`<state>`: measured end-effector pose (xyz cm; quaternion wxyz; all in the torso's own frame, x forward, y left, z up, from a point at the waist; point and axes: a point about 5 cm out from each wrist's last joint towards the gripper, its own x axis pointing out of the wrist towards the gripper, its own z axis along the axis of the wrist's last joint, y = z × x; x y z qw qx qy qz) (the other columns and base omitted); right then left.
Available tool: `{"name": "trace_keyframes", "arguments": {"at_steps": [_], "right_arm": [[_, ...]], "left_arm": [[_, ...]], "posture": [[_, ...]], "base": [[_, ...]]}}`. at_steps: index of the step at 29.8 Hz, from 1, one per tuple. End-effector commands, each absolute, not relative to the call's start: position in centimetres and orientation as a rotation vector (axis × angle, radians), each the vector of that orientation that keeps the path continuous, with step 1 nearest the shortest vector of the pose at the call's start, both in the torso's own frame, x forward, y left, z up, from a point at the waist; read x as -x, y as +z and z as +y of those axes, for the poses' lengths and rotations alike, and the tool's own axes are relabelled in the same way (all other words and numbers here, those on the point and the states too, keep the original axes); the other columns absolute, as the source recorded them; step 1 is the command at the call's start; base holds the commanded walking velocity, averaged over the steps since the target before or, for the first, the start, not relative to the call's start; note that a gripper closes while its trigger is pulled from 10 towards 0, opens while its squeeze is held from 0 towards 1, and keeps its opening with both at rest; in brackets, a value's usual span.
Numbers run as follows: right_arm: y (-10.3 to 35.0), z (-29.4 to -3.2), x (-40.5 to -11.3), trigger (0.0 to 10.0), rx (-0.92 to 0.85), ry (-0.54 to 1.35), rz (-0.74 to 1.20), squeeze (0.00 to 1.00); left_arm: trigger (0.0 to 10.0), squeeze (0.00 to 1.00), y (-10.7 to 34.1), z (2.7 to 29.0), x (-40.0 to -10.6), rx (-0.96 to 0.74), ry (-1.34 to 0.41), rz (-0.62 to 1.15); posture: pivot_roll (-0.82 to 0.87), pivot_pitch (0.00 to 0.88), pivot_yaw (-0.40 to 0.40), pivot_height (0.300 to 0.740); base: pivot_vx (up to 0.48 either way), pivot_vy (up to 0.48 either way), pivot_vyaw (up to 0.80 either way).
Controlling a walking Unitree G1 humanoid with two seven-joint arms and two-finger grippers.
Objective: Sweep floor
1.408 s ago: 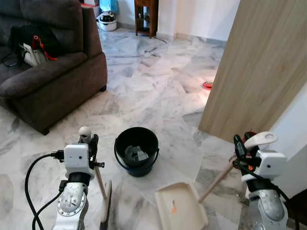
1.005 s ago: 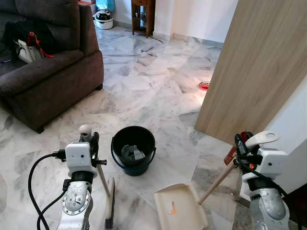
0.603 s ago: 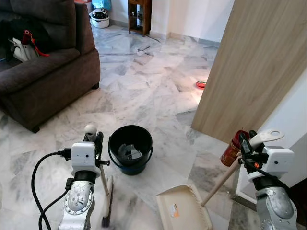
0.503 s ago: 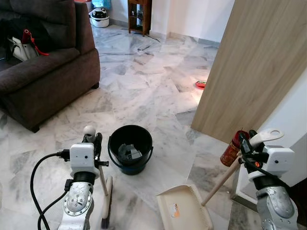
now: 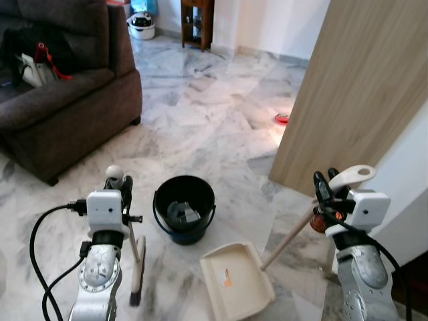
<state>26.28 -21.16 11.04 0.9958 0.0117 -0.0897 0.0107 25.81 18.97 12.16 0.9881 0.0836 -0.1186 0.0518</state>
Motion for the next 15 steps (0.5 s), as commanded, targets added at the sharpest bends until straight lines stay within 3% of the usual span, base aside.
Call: {"name": "trace_keyframes", "arguments": {"at_steps": [1,15], "right_arm": [[11.57,-21.73,-26.15,10.0,-0.014,-0.008,-0.206,0.0],[11.21,-21.84,-25.43,10.0,0.035,-0.032,-0.186,0.0]], "left_arm": [[10.0,0.0,13.25,18.1,-26.07,-0.166,0.071,-0.285],[10.0,0.0,13.03,17.6,-25.52,-0.148,0.06,-0.283]], "posture": [[0.05,0.0,-0.027,0.74],[0.05,0.0,-0.049,0.74]], "base": [[0.0,0.0,-0.8],[0.0,0.0,-0.8]]}}
